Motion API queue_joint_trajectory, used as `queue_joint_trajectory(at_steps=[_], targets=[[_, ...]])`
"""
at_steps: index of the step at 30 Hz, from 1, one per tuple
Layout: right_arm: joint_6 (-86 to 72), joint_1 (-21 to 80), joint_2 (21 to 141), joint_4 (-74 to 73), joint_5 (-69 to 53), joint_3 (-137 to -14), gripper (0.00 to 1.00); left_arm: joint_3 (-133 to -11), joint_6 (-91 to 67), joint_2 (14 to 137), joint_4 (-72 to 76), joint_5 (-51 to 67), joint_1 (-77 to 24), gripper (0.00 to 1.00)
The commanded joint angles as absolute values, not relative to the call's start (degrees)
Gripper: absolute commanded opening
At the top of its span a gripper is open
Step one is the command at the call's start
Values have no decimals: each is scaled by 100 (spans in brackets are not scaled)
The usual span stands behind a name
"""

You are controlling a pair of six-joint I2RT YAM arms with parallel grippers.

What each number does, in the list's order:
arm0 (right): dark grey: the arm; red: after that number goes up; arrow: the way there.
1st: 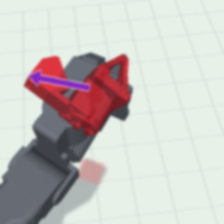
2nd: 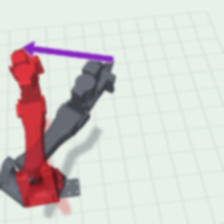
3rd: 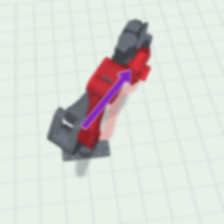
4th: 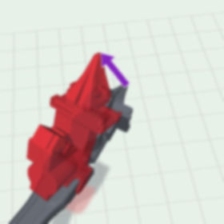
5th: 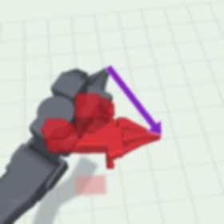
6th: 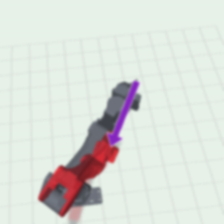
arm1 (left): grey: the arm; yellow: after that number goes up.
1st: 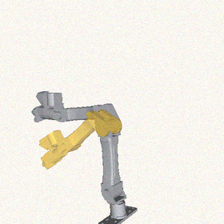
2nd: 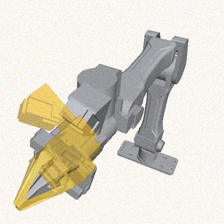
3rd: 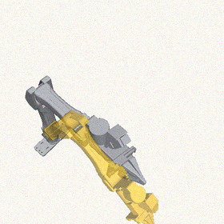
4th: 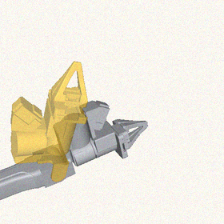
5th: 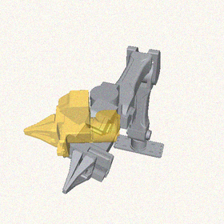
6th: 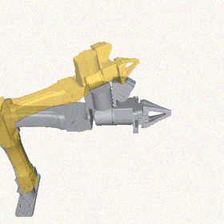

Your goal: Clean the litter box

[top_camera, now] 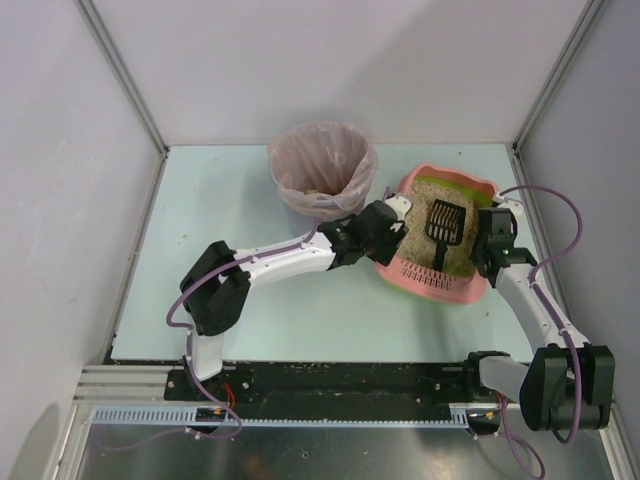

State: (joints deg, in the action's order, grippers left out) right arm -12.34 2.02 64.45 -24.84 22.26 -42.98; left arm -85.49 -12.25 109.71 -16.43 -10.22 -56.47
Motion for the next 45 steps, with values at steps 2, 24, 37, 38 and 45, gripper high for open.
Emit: queue_joint_trajectory(at_steps=[2,24,37,38,45], targets=[[-1301,281,6574,-2311,2373,-4315,0,-8446,-1354,10670,-1477,-1090,-5651,59],[-1512,448,5547,-2478,2775,-4509,77,-8675,-1046,10178,-1380,-730,-5669,90],[-1626,993,4753,-2654,1514,-4613,66,-8526,-642,9449,-1116,-448,-5836,90],[-1730,984,4903,-2741,1033,-4675,66,-8482,-607,9353,-1116,-440,-5836,90],[-1960,1265,6581,-3103,676,-4869,63,-7876,-290,8500,-1134,-167,-5827,94]])
